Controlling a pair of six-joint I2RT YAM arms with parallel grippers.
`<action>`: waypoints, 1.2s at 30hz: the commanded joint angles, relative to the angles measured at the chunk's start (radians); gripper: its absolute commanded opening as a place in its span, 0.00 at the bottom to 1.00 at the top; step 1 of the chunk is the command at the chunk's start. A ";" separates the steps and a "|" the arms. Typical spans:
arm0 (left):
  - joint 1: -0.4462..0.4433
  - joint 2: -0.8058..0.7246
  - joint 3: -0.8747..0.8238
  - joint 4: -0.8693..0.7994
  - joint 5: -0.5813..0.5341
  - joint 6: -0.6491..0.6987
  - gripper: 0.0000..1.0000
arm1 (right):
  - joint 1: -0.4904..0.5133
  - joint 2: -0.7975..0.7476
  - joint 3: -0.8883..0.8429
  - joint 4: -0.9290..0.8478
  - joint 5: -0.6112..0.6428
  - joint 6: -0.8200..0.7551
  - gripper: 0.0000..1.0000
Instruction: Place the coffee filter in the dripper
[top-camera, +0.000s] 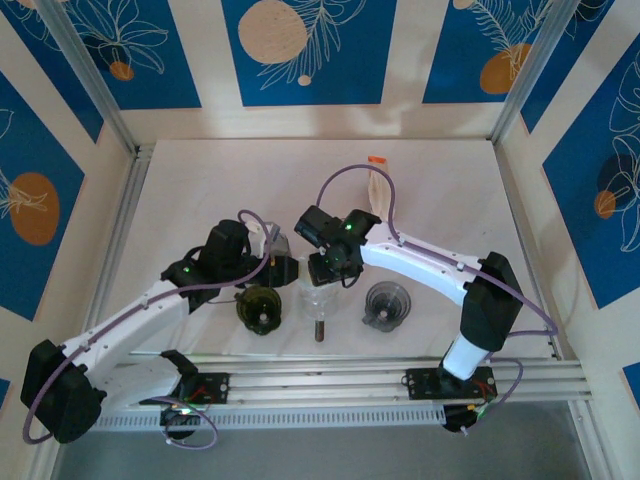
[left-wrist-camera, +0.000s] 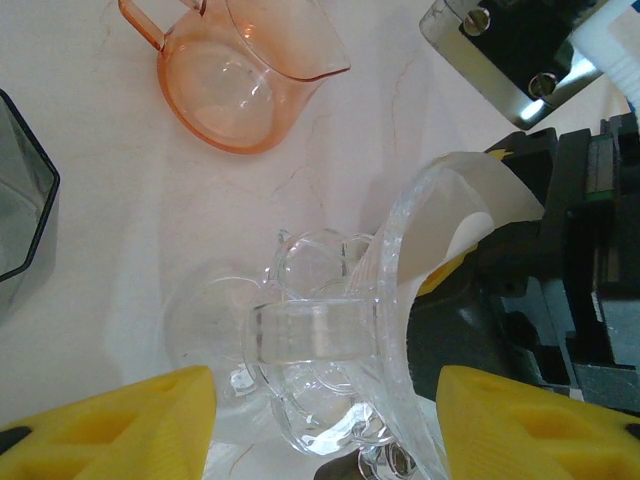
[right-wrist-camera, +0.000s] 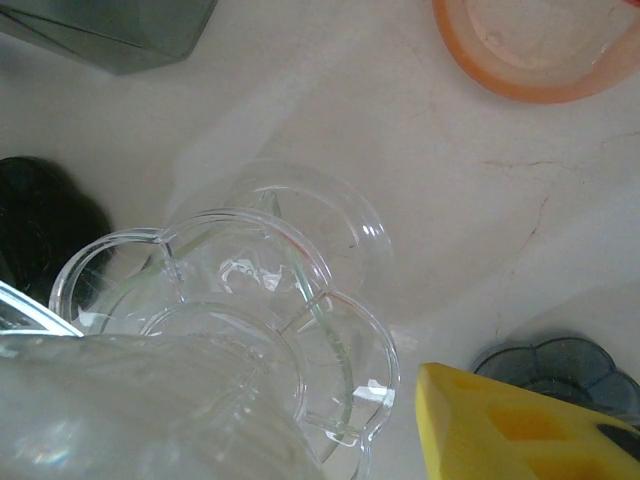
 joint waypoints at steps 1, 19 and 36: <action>-0.012 0.004 -0.008 0.008 0.011 0.000 0.61 | 0.005 -0.035 0.004 -0.007 0.018 0.019 0.53; -0.011 -0.040 0.005 0.033 0.002 -0.036 0.74 | 0.019 -0.413 -0.113 0.059 0.149 0.120 0.57; -0.005 -0.306 0.019 -0.072 -0.223 -0.047 0.92 | 0.091 -0.734 -0.406 0.285 0.150 0.105 0.56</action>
